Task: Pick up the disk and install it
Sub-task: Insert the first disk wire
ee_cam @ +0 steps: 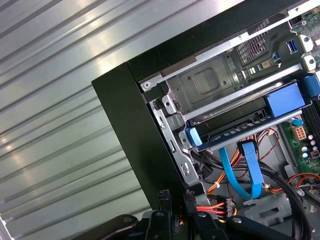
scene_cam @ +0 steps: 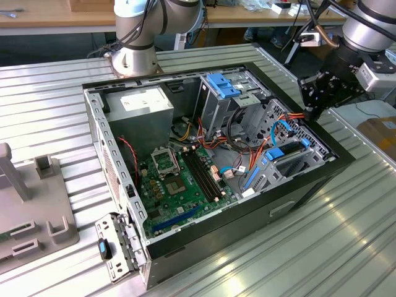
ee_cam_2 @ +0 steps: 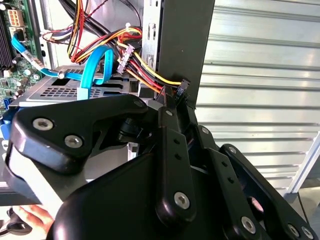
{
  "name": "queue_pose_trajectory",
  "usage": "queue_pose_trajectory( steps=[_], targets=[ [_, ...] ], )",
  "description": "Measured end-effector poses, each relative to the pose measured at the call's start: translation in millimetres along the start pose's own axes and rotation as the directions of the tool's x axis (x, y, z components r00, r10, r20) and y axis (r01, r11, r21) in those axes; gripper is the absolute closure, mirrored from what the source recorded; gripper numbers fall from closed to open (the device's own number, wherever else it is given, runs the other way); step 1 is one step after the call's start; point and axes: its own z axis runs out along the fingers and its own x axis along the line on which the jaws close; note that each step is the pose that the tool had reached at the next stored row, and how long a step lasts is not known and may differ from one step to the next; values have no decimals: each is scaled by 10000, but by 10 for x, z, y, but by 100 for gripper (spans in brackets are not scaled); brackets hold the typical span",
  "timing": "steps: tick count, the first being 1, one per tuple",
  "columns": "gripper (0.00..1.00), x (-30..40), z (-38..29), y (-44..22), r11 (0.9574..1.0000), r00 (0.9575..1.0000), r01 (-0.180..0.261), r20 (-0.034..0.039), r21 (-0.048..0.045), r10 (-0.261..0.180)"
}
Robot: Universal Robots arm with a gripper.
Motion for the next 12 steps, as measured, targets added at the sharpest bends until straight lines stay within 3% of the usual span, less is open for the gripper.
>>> queue_pose_trajectory(
  steps=[2,3,9,12],
  targets=[
    [78,0,1,0,10000,10000,0,-2,-2,0],
    [84,0,3,0,10000,10000,0,-1,-1,0],
    [84,0,2,0,10000,10000,-1,3,5,1],
    [84,9,-73,-7,10000,10000,1,-6,3,-1]
  ],
)
